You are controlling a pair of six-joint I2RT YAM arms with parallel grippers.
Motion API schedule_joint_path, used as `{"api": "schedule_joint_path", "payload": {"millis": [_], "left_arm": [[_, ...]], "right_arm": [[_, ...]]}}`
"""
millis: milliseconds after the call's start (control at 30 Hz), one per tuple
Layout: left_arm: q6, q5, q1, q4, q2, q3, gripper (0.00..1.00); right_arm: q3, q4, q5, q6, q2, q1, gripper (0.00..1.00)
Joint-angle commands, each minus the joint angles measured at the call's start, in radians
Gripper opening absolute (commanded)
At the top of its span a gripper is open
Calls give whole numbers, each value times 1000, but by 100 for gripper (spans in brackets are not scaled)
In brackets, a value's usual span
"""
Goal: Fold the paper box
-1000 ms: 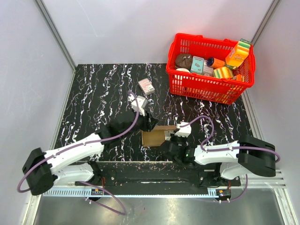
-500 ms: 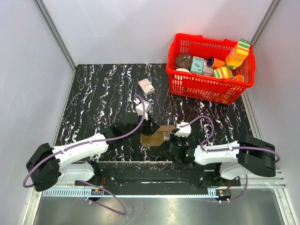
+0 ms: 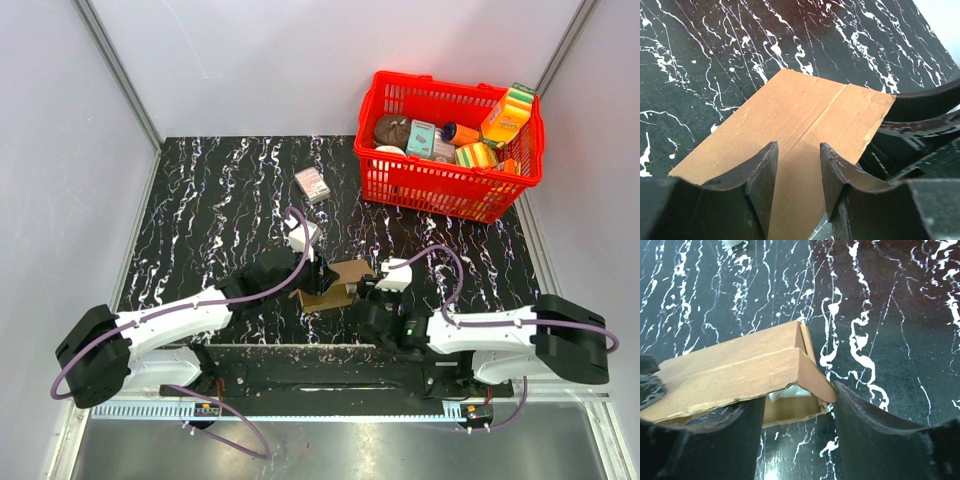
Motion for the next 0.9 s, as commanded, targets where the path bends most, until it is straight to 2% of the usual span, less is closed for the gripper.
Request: {"api": "schedule_joint_path", "payload": {"millis": [0,267,467,733,867], "left_arm": [[-17,3,-5,69,2,-13,43],[-17,-2,-9,70,4,-22,43],[-21,-17,-31,70,11,-39,42],[-34,-55,-75,104,63,-66,41],[-46,-71,-98,121,82,-85,41]], "right_arm": [[9,-81,-97,19,-103,15,64],[9,-273,-243,59,-338,40,66],[65,-396,-274,30,-503,40,63],[124,-376,-231,-59,-488,38,60],[98,-295,-228,-87,-460,38,50]]}}
